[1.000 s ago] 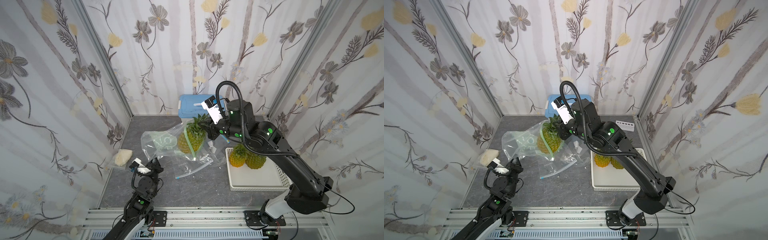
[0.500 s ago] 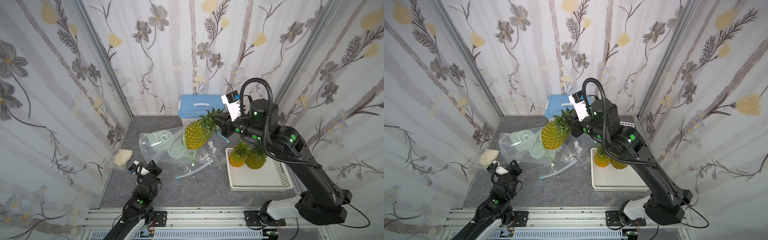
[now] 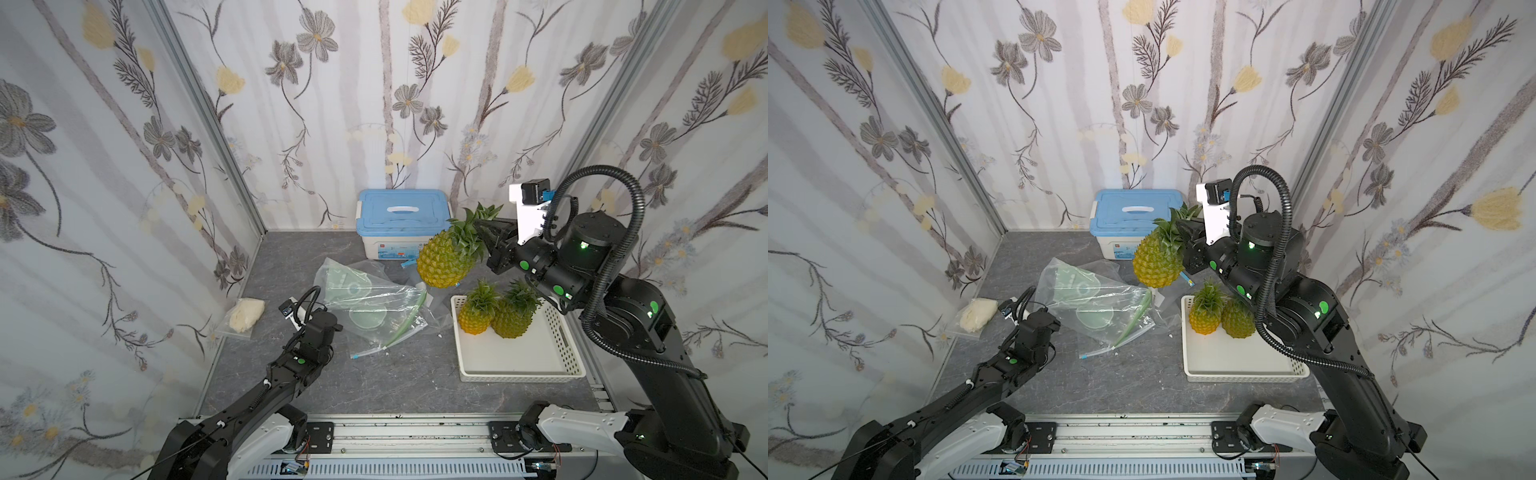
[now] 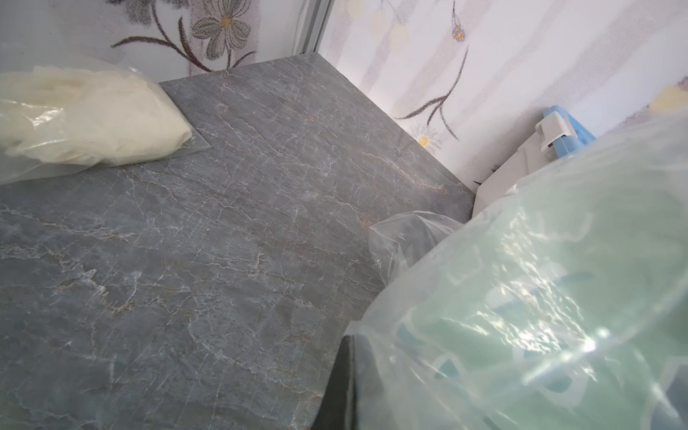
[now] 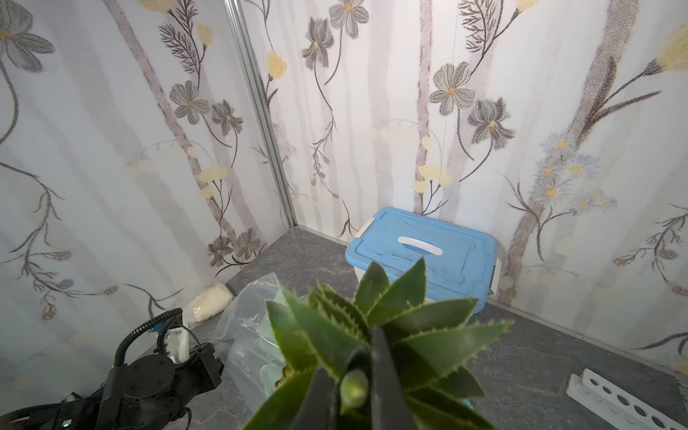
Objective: Open the zip-top bag and take out the pineapple
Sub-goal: Place the zipper food storage bag in the zipper food storage bag, then place the pineapple in the basket.
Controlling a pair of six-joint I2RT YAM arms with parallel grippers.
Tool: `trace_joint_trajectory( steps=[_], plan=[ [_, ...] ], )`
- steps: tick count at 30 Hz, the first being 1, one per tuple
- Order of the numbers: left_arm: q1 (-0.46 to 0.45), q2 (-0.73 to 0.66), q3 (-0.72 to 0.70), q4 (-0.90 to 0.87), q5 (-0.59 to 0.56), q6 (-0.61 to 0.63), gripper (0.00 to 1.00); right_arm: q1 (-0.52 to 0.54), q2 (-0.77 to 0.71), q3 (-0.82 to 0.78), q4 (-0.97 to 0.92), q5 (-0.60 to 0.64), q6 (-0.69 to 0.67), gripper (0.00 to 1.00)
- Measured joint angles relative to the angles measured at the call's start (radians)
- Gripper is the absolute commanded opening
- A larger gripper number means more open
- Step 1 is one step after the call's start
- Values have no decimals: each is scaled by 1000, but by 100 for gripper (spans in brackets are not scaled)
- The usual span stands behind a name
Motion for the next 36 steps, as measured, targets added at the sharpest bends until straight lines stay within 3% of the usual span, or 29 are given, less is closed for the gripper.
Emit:
trace_joint_trajectory(
  steps=[2,3,5,14,21,29,36],
  plan=[
    [0,18,60,-39,2,30,55,-2,-14,-1,-19,51,0,0],
    [0,23,92,-55,7,42,63,-3,-20,-7,-29,91,0,0],
    [-2,28,143,-83,16,74,68,-8,-34,-29,-50,188,-1,0],
    [-4,16,238,-172,51,163,73,-28,-186,-114,-216,545,34,0],
    [-11,47,241,-172,90,177,73,-93,-265,-183,-338,746,131,0],
    [-24,34,229,-171,114,179,73,-250,-389,-509,-368,748,238,0],
    [-30,-6,210,-171,119,183,73,-389,-478,-819,-268,618,282,0]
  ],
)
